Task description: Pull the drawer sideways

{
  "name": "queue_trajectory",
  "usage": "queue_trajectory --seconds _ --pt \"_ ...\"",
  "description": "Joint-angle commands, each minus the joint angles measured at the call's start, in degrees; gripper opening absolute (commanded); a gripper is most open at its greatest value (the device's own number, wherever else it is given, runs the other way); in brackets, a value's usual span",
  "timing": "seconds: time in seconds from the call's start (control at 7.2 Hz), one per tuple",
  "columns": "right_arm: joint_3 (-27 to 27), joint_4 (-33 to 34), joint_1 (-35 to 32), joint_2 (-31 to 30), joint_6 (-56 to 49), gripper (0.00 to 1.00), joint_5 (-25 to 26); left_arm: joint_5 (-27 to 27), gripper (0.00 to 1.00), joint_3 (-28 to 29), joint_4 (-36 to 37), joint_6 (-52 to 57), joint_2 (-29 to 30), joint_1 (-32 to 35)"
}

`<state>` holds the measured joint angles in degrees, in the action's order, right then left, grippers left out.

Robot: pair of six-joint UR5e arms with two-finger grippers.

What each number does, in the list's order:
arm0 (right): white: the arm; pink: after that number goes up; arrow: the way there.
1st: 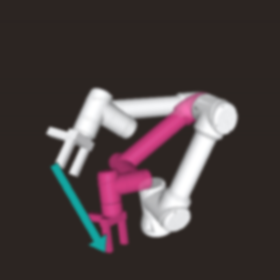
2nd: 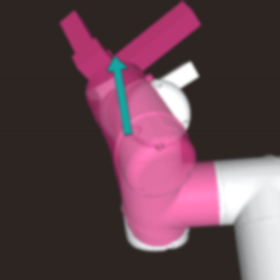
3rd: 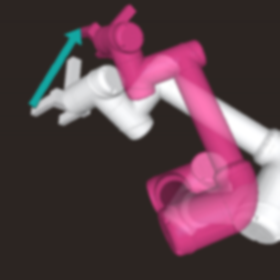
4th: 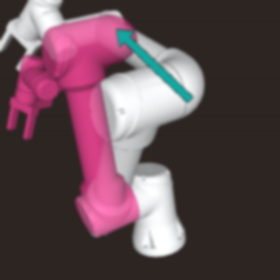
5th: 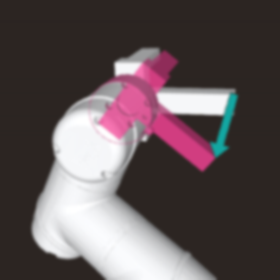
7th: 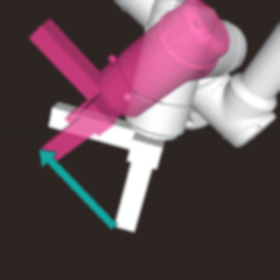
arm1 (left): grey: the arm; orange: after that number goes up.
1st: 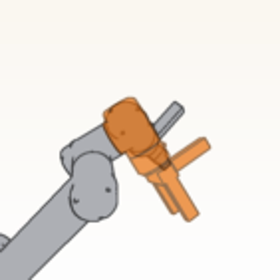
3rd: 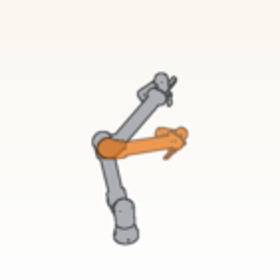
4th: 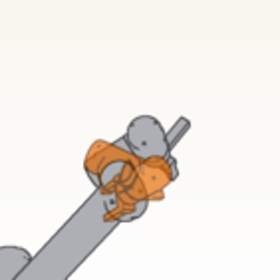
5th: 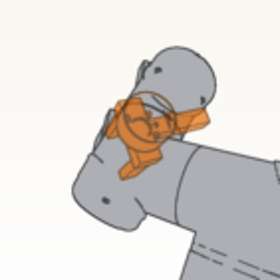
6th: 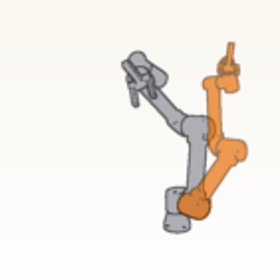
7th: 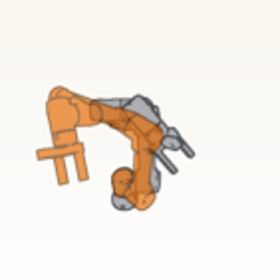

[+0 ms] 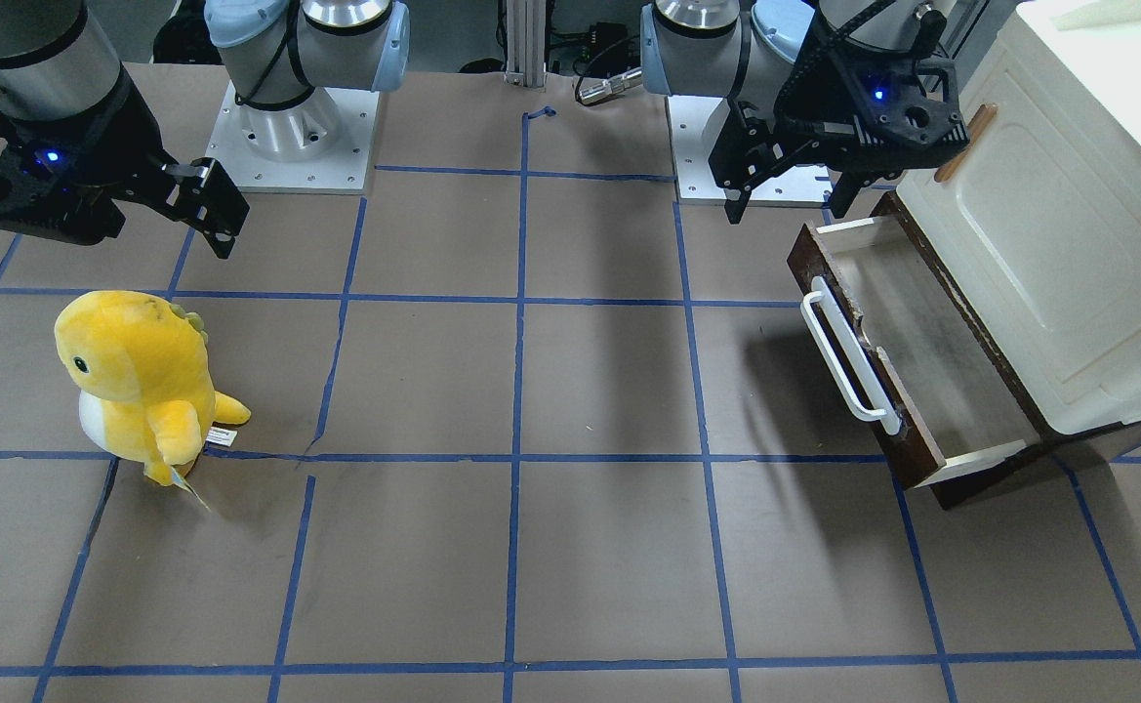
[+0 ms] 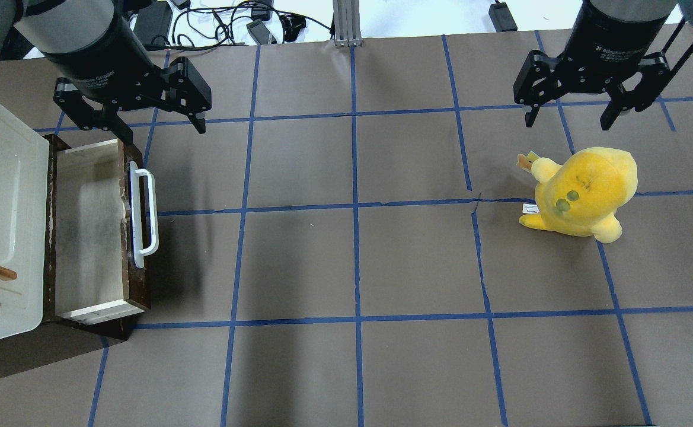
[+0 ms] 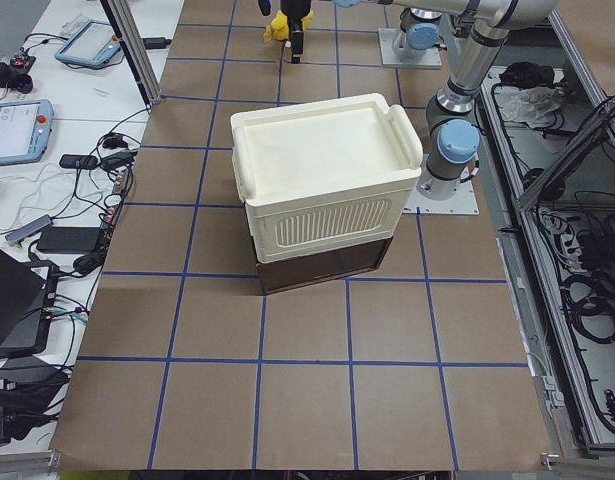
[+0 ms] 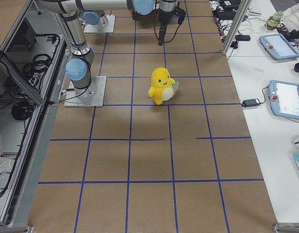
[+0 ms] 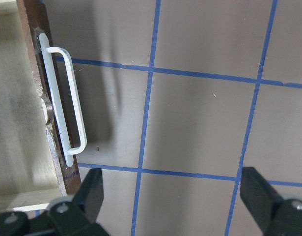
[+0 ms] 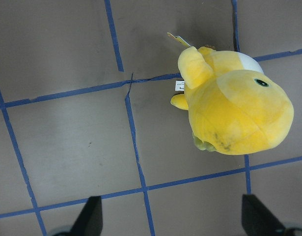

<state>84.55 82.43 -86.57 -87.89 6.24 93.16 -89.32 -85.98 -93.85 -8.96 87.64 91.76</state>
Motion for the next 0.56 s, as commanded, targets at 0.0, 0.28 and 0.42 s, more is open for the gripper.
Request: queue_trajectory --seconds 0.0,0.28,0.42 --pt "0.0 0.0 0.1 0.0 0.0 1.00 0.0 0.1 1.00 -0.3 0.0 -0.3 -0.7 0.0" --pt "0.0 0.0 0.0 0.0 0.0 1.00 0.0 -0.1 1.00 -0.4 0.0 -0.4 -0.8 0.0" --pt "0.0 0.0 0.0 0.0 0.0 1.00 0.0 -0.1 1.00 -0.4 0.0 -0.6 -0.7 0.0"
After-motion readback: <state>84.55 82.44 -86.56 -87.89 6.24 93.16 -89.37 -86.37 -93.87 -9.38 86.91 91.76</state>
